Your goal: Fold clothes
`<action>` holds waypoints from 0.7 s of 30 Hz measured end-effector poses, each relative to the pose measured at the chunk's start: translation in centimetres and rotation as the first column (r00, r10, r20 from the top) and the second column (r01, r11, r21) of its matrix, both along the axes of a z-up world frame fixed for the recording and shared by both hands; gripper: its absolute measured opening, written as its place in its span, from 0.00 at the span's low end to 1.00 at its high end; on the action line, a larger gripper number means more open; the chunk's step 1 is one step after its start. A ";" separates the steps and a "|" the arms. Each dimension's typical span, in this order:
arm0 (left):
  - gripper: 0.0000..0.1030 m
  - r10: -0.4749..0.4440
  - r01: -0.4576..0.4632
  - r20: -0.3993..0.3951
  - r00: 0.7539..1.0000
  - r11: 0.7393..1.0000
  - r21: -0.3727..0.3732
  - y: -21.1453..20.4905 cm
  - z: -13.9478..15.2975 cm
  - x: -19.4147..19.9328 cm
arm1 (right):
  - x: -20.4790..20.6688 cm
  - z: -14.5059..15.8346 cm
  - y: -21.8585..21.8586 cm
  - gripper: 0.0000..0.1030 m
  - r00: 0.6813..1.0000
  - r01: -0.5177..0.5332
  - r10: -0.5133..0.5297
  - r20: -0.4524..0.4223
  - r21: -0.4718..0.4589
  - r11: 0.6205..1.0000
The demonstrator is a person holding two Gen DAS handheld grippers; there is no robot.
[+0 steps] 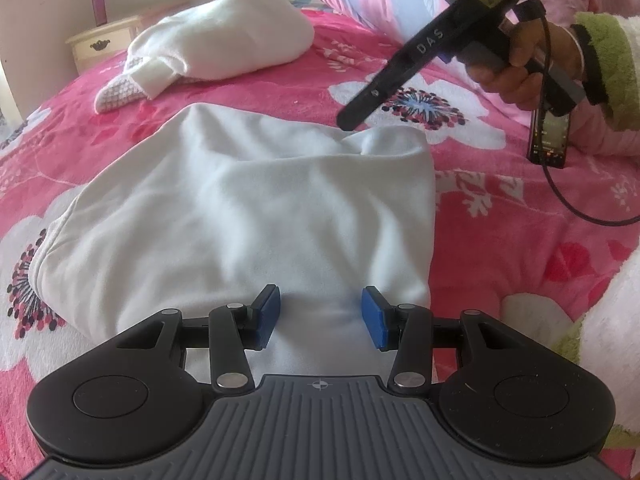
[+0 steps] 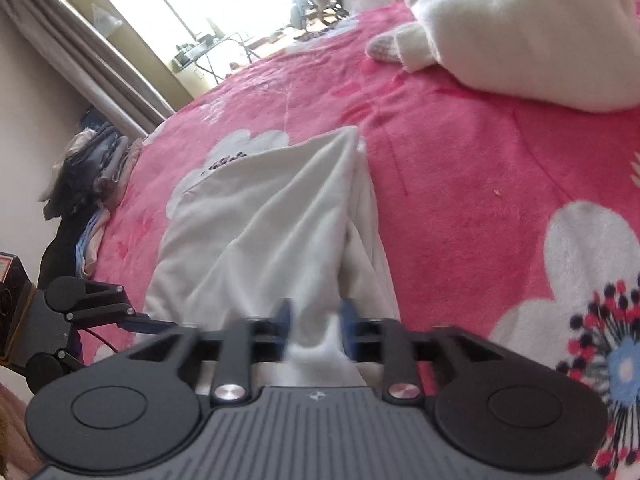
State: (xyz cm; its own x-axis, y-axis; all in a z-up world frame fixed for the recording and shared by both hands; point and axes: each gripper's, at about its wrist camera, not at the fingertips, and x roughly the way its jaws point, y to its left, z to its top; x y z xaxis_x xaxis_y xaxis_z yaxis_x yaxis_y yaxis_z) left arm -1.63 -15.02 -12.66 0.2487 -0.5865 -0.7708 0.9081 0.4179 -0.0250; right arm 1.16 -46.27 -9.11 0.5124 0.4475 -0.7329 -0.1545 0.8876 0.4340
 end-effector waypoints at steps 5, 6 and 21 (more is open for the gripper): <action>0.44 -0.001 0.001 0.004 1.000 1.000 -0.002 0.0 0.0 -0.1 | 0.7 -1.5 1.8 0.34 0.994 -0.101 0.097 -0.051 -0.088 0.991; 0.44 -0.002 0.002 0.005 1.000 1.000 -0.003 0.0 0.0 -0.1 | 0.7 -1.9 2.3 0.19 0.991 -0.125 0.117 -0.065 -0.130 0.984; 0.45 -0.014 0.014 0.030 0.999 1.000 0.011 0.0 0.0 -0.4 | -2.3 -3.8 -5.1 0.06 0.950 0.309 -0.311 -0.027 -0.060 0.949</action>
